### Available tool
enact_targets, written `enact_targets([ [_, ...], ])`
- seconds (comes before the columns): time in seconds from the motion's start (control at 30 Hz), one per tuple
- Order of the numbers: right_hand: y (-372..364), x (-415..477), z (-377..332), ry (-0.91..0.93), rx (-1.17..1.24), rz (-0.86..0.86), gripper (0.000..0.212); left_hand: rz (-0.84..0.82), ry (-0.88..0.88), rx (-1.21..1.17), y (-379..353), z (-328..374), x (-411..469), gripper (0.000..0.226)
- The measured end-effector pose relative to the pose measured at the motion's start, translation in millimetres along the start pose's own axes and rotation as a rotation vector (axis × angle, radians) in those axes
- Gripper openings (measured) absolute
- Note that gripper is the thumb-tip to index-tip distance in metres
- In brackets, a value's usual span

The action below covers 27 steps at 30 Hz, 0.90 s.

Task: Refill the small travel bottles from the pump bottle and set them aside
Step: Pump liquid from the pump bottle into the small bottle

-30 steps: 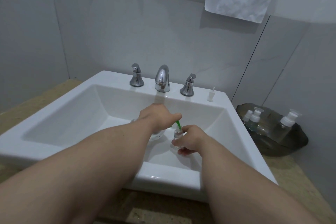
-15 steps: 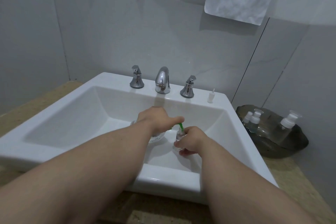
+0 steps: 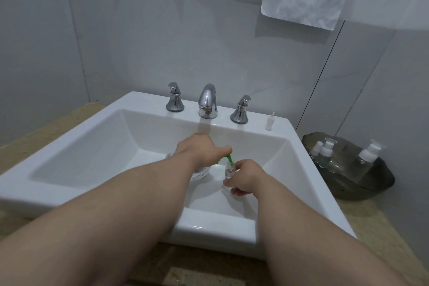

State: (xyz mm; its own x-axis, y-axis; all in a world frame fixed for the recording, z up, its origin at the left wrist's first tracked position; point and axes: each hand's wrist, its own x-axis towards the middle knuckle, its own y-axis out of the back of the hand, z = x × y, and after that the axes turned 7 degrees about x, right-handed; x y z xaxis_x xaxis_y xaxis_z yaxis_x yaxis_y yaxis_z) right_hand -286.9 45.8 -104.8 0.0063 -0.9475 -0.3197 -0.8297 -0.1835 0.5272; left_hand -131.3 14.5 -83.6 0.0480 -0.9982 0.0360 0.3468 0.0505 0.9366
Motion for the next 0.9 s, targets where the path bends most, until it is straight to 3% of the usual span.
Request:
enact_targets([
  [0.4,-0.3,-3.9,-1.1,0.025,-0.02,-0.035,0.025,-0.011,-0.016,0.011,3.1,-1.0,1.7,0.045],
  [0.63,-0.5,-0.3,-0.7,0.015,-0.013,-0.002,0.024,-0.017,-0.009,0.01,-1.3,-4.6,2.4,0.064],
  [0.9,-0.8,-0.3,-0.3,-0.002,-0.008,0.009,0.024,-0.022,-0.012,0.014,-0.9,-3.0,1.7,0.062],
])
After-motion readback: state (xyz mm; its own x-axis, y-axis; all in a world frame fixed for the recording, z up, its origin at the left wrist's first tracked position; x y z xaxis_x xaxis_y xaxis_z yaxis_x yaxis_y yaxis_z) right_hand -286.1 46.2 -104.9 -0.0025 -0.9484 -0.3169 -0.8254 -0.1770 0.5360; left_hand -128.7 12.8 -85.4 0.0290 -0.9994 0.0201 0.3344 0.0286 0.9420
